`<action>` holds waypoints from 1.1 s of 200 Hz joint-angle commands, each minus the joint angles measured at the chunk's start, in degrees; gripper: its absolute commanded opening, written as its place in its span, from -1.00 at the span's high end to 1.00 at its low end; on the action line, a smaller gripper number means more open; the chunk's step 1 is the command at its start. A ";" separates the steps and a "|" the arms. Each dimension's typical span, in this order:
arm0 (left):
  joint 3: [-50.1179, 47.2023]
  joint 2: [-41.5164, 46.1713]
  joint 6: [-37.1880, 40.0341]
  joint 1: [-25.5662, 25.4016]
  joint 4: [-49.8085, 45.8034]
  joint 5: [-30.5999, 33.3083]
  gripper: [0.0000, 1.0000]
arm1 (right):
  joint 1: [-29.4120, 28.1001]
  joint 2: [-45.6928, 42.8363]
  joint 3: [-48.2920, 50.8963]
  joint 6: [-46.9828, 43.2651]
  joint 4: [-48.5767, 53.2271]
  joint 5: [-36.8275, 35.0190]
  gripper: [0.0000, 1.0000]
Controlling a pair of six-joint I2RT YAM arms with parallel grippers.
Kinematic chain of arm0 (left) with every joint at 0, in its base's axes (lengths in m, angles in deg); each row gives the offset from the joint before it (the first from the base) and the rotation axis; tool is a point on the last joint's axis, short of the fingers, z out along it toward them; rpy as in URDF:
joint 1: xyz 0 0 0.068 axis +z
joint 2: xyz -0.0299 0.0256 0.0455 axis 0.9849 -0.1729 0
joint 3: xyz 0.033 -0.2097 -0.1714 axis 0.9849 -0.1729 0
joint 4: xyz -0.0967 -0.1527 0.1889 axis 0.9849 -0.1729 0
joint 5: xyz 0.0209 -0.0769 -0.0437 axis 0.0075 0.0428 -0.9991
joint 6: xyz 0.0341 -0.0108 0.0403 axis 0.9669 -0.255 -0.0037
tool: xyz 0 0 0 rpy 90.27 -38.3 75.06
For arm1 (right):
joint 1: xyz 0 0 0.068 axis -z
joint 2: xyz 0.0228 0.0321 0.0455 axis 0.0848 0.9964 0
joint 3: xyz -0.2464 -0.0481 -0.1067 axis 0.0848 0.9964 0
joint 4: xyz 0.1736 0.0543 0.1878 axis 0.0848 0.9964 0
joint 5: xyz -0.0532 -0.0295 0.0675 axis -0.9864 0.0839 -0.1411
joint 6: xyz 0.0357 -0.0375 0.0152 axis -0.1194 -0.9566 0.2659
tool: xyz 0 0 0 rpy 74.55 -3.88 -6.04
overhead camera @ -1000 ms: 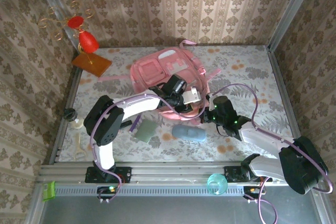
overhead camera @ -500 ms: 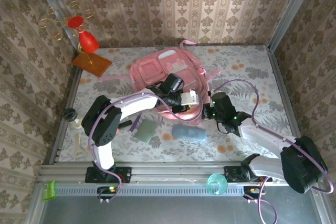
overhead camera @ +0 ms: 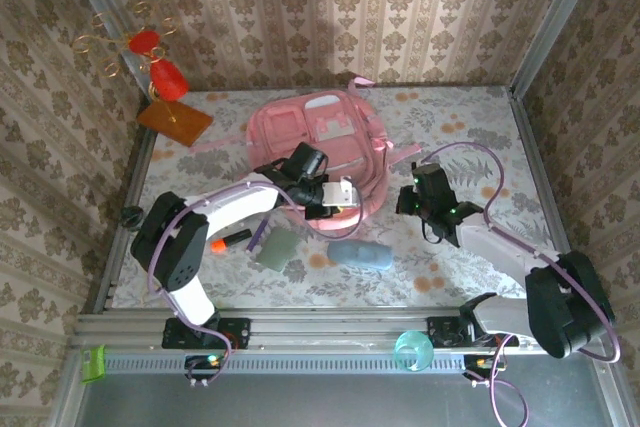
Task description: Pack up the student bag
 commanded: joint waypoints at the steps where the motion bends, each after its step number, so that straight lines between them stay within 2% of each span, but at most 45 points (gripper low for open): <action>1: -1.17 3.03 2.19 1.96 0.52 -3.12 1.00 | -0.37 2.09 0.34 -4.17 -5.41 13.63 1.00; 16: -1.58 3.63 2.09 2.46 1.43 -5.94 1.00 | -0.57 3.20 0.57 -4.57 -7.03 19.04 0.99; 31: -2.03 4.06 1.91 2.93 2.32 -7.98 1.00 | -1.10 2.88 1.66 -5.08 -9.22 22.89 0.75; 46: -1.85 4.33 1.89 3.24 2.31 -8.83 1.00 | -2.44 1.99 2.30 -6.23 -9.22 21.81 0.48; 61: -1.60 4.49 1.53 3.48 2.31 -9.17 1.00 | -4.41 1.34 2.59 -8.14 -8.45 18.18 0.37; 107: -1.59 5.03 1.23 3.57 2.60 -9.58 1.00 | -5.75 4.78 1.08 -10.86 -8.54 11.40 0.33; 138: -1.81 5.22 1.08 3.52 2.55 -9.40 1.00 | -5.75 6.18 0.15 -12.29 -8.98 9.72 0.16; 168: -2.09 5.51 1.06 3.52 2.78 -9.32 1.00 | -5.46 6.78 -0.64 -13.67 -9.10 10.52 0.08; 220: -2.13 5.46 1.13 3.60 2.95 -9.50 1.00 | -3.52 10.83 -4.33 -18.25 -8.28 19.89 0.10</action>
